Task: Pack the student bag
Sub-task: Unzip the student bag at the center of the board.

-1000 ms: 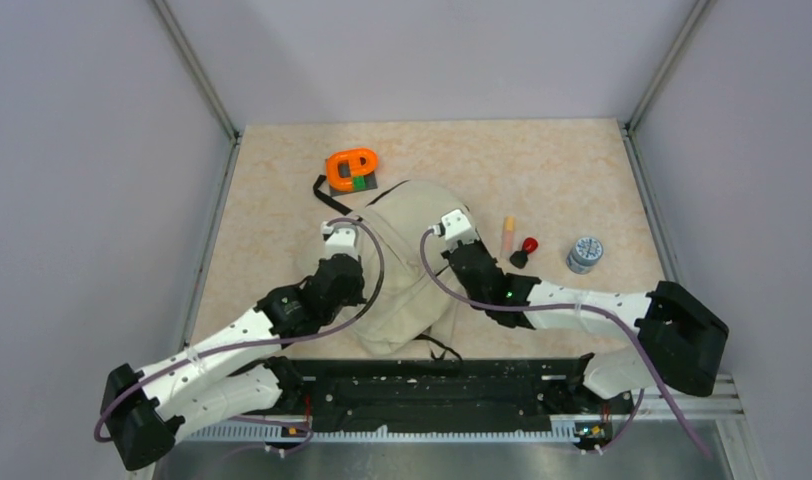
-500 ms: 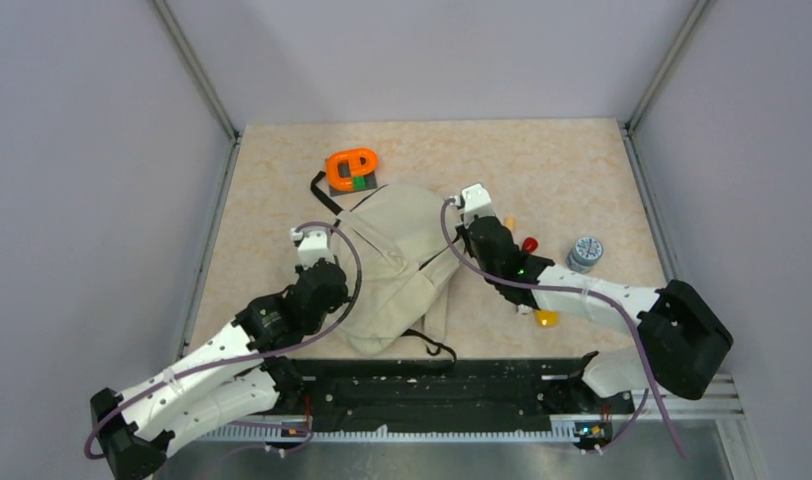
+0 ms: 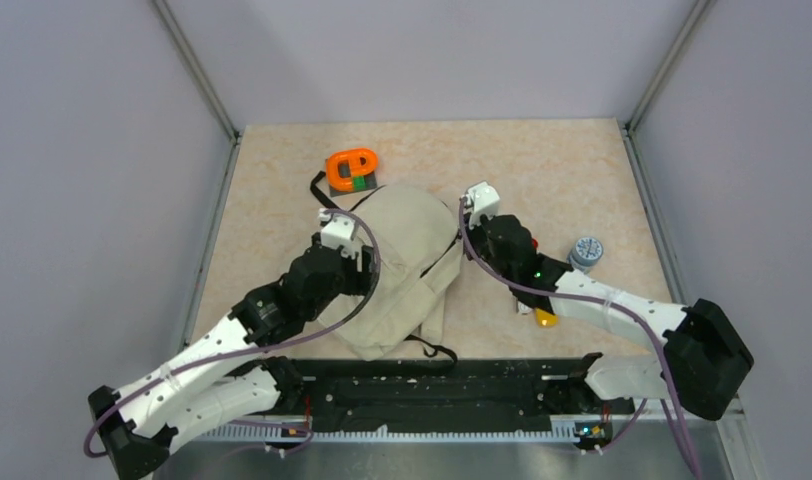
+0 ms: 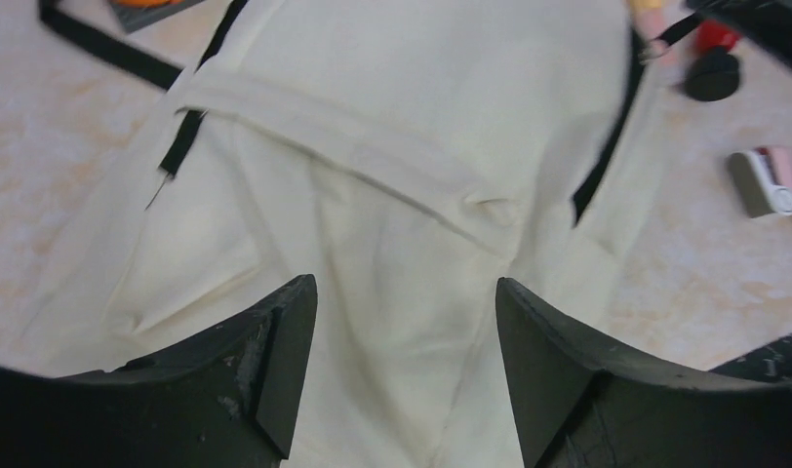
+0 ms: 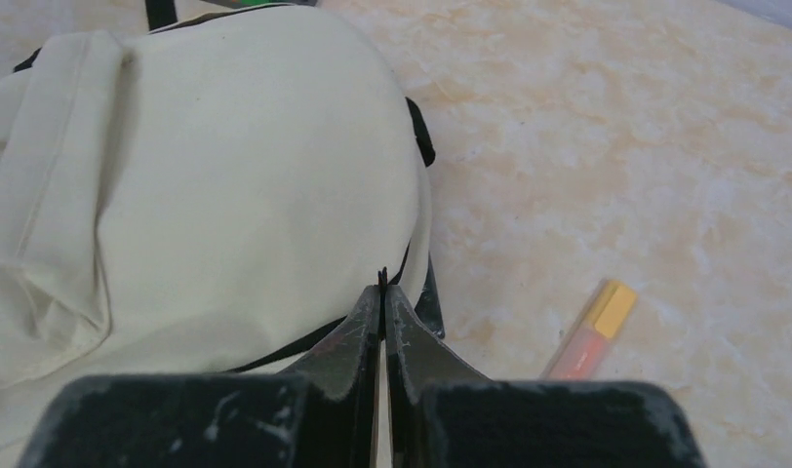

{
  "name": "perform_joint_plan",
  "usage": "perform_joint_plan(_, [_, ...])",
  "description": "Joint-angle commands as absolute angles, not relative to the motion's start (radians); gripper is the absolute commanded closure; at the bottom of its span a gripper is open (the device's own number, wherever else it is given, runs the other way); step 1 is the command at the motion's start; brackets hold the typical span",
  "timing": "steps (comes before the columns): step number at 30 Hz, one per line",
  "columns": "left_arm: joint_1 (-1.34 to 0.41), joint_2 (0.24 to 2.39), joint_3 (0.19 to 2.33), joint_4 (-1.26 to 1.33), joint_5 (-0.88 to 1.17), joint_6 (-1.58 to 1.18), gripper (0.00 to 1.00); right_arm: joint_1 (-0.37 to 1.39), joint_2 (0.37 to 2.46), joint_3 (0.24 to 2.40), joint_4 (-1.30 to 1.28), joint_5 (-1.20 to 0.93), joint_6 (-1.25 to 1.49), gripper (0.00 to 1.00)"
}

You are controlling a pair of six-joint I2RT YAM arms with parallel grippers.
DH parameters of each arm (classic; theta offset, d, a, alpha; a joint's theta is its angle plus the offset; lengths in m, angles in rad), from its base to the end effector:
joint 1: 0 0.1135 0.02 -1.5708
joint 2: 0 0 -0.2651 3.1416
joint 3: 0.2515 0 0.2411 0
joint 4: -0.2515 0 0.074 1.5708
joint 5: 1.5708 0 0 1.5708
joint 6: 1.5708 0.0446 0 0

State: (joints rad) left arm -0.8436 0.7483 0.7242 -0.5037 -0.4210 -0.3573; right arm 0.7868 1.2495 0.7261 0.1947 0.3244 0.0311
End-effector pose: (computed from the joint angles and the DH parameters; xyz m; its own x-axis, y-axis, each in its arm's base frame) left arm 0.1198 -0.1072 0.2905 -0.4700 0.0480 -0.8813 0.3018 0.9471 -0.1093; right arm 0.2068 0.1872 0.2627 -0.2421 -0.2010 -0.9492 -0.4508 0.8896 -0.0734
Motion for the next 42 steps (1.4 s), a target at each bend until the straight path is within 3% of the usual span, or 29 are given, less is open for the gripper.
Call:
perform_joint_plan(1, [-0.842, 0.856, 0.771, -0.229, -0.176, -0.221, 0.27, 0.775, 1.183, 0.698, 0.243, 0.220, 0.103, 1.00])
perform_joint_plan(4, [-0.845, 0.968, 0.770, -0.087, -0.058, -0.227, 0.25, 0.775, 1.161, 0.683, 0.245, 0.189, 0.128, 1.00])
perform_joint_plan(7, [-0.854, 1.073, 0.778, 0.034, -0.007, -0.240, 0.15, 0.774, 1.136, 0.669, 0.244, 0.176, 0.146, 1.00])
perform_joint_plan(14, [-0.856, 1.227, 0.795, 0.217, 0.115, -0.247, 0.13, 0.775, 1.114, 0.654, 0.248, 0.171, 0.159, 1.00])
perform_joint_plan(19, [-0.856, 1.303, 0.824, 0.215, 0.081, -0.241, 0.18, 0.775, 1.111, 0.646, 0.259, 0.162, 0.170, 1.00])
perform_joint_plan(28, [-0.856, 1.385, 0.843, 0.248, 0.076, -0.231, 0.35, 0.775, 1.090, 0.639, 0.265, 0.150, 0.178, 1.00])
perform_joint_plan(42, [-0.861, 1.475, 0.879, 0.255, 0.061, -0.205, 0.51, 0.774, 1.077, 0.634, 0.267, 0.166, 0.183, 1.00])
